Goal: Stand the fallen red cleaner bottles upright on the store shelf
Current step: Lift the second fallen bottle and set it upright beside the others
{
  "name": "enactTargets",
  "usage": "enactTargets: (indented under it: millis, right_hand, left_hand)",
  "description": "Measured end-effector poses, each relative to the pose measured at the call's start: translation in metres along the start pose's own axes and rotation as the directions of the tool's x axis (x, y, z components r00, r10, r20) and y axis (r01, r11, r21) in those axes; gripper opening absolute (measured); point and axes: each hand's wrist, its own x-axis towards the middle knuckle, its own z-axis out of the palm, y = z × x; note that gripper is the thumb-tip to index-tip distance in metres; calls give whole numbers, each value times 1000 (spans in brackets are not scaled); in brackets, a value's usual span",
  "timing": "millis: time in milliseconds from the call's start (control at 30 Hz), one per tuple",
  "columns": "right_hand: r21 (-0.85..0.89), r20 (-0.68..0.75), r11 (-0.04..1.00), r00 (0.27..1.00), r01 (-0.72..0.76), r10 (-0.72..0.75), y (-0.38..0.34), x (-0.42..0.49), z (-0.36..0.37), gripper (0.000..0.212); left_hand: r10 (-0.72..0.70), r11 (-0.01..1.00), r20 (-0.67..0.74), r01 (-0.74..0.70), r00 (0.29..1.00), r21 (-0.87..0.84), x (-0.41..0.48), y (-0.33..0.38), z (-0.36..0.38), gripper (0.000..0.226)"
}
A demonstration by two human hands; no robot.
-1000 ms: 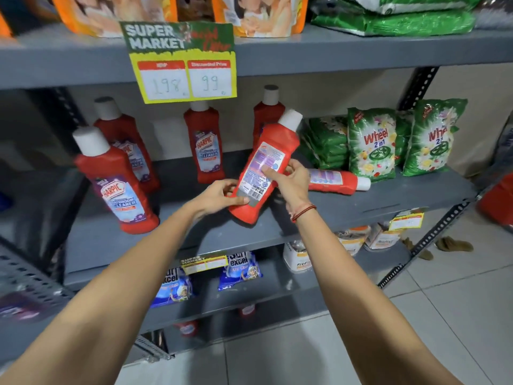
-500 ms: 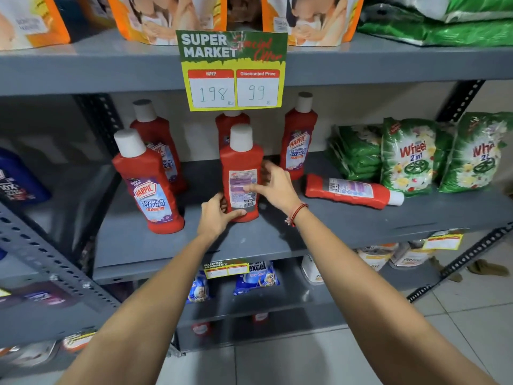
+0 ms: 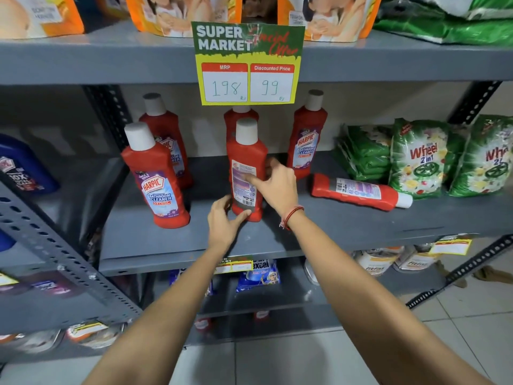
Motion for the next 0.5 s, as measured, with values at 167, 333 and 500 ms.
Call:
enactTargets:
  millis: [167,333,500]
  right_hand:
    - [-134,-129,990,991,-39,22,-20,-9,9,56]
    - [27,-31,996,996,-82,83,-14,-10,-1,58]
    - [315,235,941,971,-122,48,17,4,-8,76]
  left_hand:
    - [-73,994,-76,66,995,-89,-23,21,29,72]
    - [-105,994,-114,104,988,-17,-8,22,30,54]
    - [49,992,104,-61,993,110,13,6,0,34]
